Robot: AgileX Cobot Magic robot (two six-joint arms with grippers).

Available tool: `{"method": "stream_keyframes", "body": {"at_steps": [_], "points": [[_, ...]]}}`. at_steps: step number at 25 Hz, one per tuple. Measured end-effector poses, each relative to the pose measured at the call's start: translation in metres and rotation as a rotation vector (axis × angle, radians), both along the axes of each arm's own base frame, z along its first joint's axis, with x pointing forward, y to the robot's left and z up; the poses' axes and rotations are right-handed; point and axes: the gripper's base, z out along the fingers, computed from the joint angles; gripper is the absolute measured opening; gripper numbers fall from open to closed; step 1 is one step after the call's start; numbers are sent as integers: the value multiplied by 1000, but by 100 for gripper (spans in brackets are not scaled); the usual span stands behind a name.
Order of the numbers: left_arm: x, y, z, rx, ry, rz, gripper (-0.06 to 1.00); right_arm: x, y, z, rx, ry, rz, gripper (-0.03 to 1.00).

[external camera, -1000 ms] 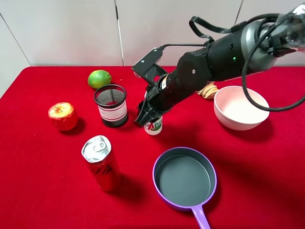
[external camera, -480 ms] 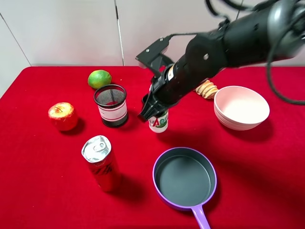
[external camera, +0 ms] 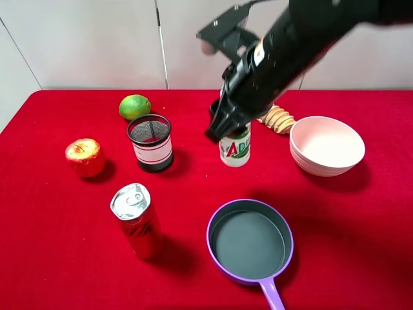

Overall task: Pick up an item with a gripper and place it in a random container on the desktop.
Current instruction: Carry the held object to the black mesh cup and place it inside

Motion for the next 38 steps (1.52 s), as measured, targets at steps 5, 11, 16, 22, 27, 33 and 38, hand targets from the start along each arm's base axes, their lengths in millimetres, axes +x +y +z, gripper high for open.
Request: {"method": "stream_keyframes", "body": {"at_steps": [5,11,16,22,27,33,38], "points": [[0,0,0,0,0,0,99,3,3,33,-30,29,3,39],[0,0,0,0,0,0,99,8,6,63,-27,8,6,39],[0,0,0,0,0,0,99,21,18,64,-49,28,11,39],[0,0,0,0,0,0,99,44,42,66,-63,32,46,39],[0,0,0,0,0,0,99,62,60,72,-56,16,65,39],[0,0,0,0,0,0,99,72,84,71,-41,-20,113,39],[0,0,0,0,0,0,99,79,111,59,-8,-23,161,39]]}}
